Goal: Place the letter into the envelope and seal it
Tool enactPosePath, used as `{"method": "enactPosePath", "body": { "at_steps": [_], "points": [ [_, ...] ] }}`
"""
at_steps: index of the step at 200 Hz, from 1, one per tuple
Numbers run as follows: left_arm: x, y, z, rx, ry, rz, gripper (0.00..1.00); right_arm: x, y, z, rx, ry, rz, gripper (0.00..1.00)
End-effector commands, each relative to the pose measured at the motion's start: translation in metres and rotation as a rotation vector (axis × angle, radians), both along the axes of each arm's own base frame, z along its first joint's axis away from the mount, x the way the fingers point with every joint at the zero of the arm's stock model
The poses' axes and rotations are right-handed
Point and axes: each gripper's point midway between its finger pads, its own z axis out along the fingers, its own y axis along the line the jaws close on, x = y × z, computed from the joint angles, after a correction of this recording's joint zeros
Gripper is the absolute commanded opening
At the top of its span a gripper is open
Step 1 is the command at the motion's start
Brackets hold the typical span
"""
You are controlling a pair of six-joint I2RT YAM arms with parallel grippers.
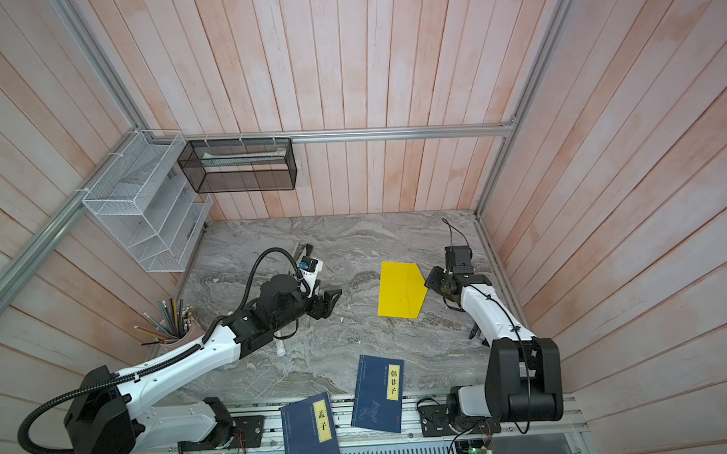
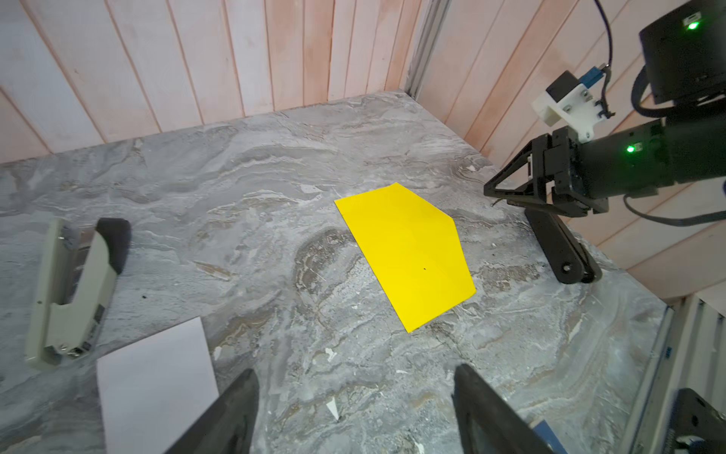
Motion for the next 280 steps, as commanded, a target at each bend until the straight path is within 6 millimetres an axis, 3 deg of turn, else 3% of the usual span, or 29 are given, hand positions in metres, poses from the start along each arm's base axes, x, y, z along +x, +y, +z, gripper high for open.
{"method": "enactPosePath", "body": {
  "at_steps": [1,37,78,154,217,280],
  "points": [
    [-0.005,-0.021,0.014,-0.068,0.012,-0.057,0.75,-0.008,-0.01,-0.014,-0.021,0.027,0.01,0.57],
    [-0.009,-0.033,0.008,-0.106,0.059,-0.092,0.62,0.001,-0.005,-0.034,0.039,0.035,0.076,0.51],
    [-0.012,-0.035,0.006,-0.12,0.078,-0.101,0.62,0.019,0.011,-0.048,0.134,0.008,0.152,0.43],
    [-0.013,-0.029,0.003,-0.095,0.071,-0.089,0.62,0.046,0.027,-0.072,0.229,0.02,0.225,0.39],
    [-0.011,-0.029,0.001,-0.078,0.067,-0.088,0.62,0.053,0.032,-0.073,0.255,0.014,0.24,0.17],
    [-0.009,-0.026,0.006,-0.05,0.038,-0.078,0.62,0.049,0.042,-0.057,0.284,0.001,0.278,0.01]
  ]
}}
